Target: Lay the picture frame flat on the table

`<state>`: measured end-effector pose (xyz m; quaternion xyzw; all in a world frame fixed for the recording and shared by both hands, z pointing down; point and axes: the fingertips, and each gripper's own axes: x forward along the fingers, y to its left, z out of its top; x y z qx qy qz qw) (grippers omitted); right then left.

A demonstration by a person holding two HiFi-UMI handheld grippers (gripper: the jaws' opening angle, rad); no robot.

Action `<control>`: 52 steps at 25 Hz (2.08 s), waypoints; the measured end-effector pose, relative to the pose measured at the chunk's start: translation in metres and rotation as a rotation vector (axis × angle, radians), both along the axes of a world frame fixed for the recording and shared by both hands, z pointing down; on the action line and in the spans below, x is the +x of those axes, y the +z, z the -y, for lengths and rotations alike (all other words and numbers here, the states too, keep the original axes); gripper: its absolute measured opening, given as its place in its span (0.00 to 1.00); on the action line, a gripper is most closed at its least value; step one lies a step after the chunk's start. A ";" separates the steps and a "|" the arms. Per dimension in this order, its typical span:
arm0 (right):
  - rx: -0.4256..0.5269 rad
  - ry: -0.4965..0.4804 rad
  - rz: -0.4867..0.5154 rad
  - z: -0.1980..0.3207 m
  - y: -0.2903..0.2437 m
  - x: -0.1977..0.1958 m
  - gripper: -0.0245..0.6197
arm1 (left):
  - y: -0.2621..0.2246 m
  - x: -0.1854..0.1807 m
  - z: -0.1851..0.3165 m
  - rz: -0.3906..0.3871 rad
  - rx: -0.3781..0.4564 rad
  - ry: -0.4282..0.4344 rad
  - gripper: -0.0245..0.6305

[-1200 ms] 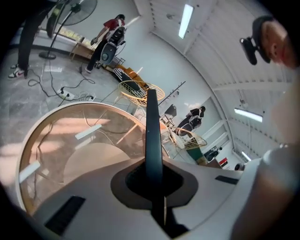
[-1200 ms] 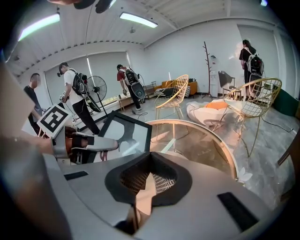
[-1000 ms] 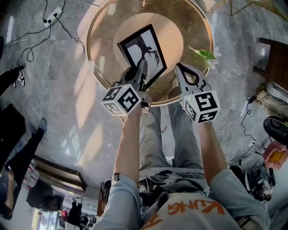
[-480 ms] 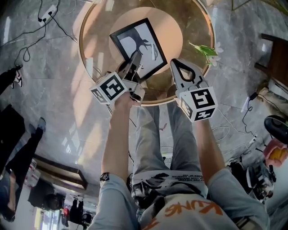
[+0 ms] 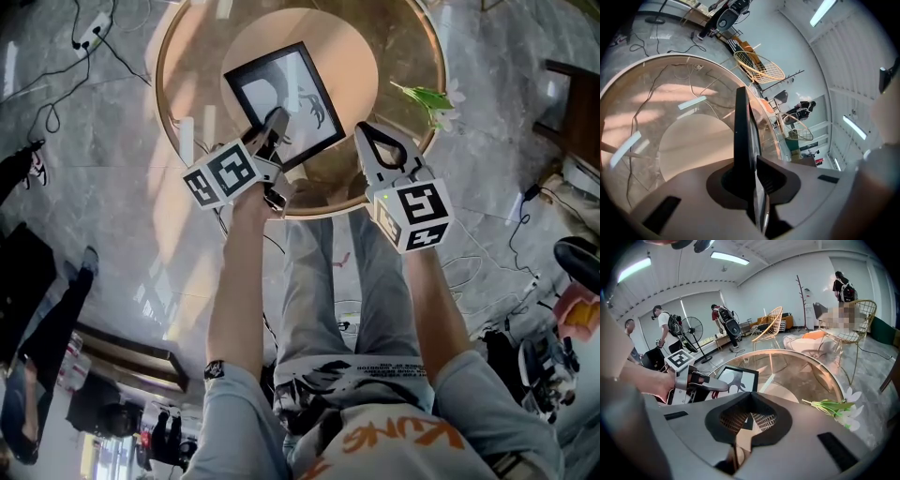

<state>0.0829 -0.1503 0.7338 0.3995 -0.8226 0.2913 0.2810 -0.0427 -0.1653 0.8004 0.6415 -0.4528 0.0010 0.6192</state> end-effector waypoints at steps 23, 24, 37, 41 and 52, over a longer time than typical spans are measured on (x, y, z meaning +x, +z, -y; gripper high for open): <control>-0.052 -0.008 -0.021 0.002 0.020 -0.002 0.04 | 0.012 -0.036 -0.016 0.461 -0.174 0.103 0.57; -0.053 -0.005 -0.020 0.002 0.020 -0.001 0.04 | 0.011 -0.038 -0.015 0.467 -0.166 0.099 0.57; -0.080 0.028 0.008 0.010 0.020 -0.010 0.04 | -0.012 -0.023 -0.004 0.447 0.004 0.077 0.12; -0.084 0.027 0.015 0.010 0.017 -0.015 0.03 | -0.024 -0.011 -0.003 0.413 0.040 0.081 0.08; -0.059 0.040 0.046 0.024 -0.014 -0.031 0.03 | -0.066 -0.015 0.001 0.468 0.146 0.117 0.07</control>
